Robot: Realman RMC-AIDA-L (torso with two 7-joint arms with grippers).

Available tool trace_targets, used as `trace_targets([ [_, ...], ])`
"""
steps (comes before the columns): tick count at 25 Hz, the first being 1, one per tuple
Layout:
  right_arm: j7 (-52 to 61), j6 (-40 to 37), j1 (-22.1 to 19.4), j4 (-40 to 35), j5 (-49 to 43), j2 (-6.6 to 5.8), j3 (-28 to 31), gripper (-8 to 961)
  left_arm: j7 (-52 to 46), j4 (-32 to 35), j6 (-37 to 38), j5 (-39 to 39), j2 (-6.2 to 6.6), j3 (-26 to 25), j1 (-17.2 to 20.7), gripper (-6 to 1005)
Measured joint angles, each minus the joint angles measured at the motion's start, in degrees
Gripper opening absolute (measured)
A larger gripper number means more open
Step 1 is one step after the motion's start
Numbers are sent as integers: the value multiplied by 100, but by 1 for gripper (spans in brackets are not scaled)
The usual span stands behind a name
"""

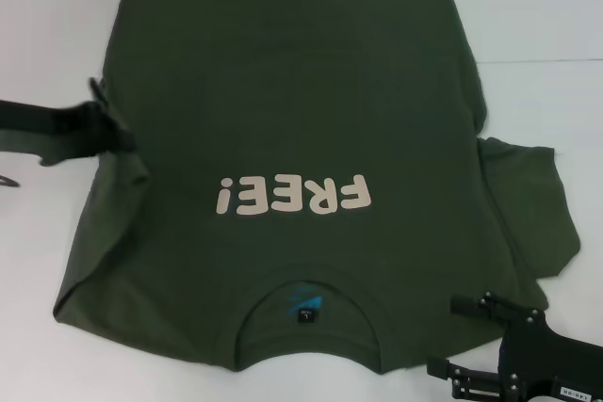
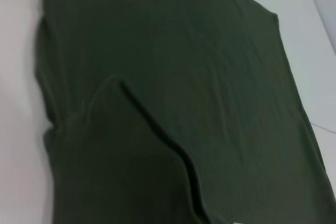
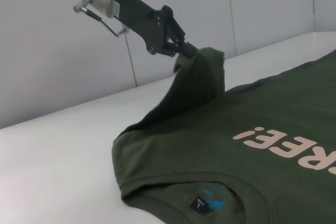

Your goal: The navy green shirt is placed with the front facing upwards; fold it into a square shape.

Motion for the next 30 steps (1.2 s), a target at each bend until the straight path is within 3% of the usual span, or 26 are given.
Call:
trace_targets([
  [4,0,-1,0,6,0,2,0,930,40,-86,-290,-2,-271,135,27,40],
  [8,0,0,6,9,0,2,0,930,77,-199,-483,-50,-410,201,46,40],
  [15,0,10,9,12,0,2,0,931,143,-600,-927,-550,-433,182,200,46],
  [21,0,23,9,11,0,2,0,930,943,-858,-888,-1535,-437,190,485,57],
  [26,0,17,9,9,0,2,0,931,1039,-891,-785,-1891,-435,200,671,247],
  [30,32,-75,17,4,3,2,64,931,1424,-881,-234,-1955,-332,158,805,465],
])
